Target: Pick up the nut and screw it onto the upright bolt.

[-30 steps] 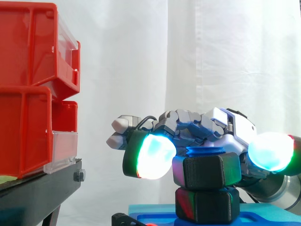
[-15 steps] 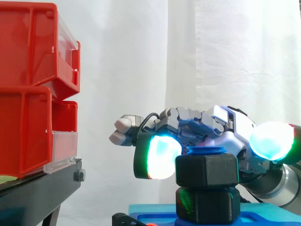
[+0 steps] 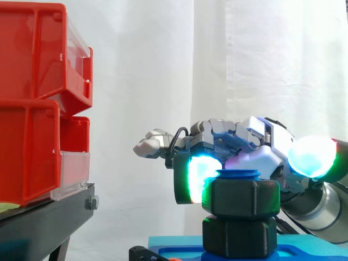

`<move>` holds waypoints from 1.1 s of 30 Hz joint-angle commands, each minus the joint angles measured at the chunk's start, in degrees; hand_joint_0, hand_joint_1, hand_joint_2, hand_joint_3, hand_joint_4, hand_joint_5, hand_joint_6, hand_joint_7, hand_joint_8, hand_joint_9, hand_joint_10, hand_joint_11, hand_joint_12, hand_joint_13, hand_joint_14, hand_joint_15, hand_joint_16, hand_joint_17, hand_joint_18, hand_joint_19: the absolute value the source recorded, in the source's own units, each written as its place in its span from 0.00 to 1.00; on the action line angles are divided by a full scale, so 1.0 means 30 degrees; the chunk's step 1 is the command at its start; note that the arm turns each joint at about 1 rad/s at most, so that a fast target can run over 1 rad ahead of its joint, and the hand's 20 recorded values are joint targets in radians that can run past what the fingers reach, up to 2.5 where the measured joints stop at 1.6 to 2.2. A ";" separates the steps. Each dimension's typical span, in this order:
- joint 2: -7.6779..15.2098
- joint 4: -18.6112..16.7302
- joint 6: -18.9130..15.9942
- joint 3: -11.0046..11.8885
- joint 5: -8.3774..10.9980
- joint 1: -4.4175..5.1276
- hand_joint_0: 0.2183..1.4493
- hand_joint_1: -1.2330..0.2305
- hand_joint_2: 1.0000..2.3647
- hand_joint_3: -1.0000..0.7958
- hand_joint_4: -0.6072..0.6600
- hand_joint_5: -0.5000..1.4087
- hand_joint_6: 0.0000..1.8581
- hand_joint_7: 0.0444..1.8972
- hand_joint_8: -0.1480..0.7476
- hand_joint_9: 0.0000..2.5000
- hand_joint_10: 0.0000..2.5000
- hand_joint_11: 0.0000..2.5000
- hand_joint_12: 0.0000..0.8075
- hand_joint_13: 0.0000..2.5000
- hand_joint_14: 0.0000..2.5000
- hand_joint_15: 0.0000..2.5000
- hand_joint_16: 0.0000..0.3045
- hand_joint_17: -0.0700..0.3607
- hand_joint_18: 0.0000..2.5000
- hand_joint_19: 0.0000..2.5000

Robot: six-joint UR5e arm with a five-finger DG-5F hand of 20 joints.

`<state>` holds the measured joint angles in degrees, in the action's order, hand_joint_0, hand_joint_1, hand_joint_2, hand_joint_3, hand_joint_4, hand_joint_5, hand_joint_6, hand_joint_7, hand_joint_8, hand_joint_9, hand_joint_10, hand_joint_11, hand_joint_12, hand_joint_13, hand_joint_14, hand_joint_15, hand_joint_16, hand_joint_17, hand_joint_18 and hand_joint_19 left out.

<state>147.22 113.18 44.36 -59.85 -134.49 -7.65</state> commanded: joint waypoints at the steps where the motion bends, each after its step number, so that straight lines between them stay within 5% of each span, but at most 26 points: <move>1: 0.0000 -0.0051 -0.0052 0.0232 -0.0464 -0.0173 0.11 0.70 0.00 0.28 0.75 0.19 0.31 0.62 0.52 0.16 0.00 0.00 0.45 0.08 0.00 0.00 0.15 0.40 0.00 0.00; 7: 0.0000 -0.0138 -0.0228 0.0495 -0.0610 -0.0349 0.12 0.70 0.00 0.28 0.72 0.18 0.27 0.67 0.51 0.16 0.00 0.00 0.45 0.08 0.00 0.00 0.15 0.40 0.00 0.00; 14: 0.0000 -0.0021 -0.0491 0.0935 -0.0903 -0.0437 0.13 0.70 0.00 0.28 0.67 0.15 0.27 0.43 0.47 0.12 0.00 0.00 0.45 0.05 0.00 0.00 0.15 0.41 0.00 0.00; 33: -0.0029 0.0301 -0.0696 0.0642 0.0591 0.0735 0.13 0.71 0.00 0.28 0.64 0.14 0.27 0.39 0.45 0.09 0.00 0.00 0.45 0.02 0.00 0.00 0.15 0.41 0.00 0.00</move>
<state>147.21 113.78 42.31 -57.64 -133.17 -5.85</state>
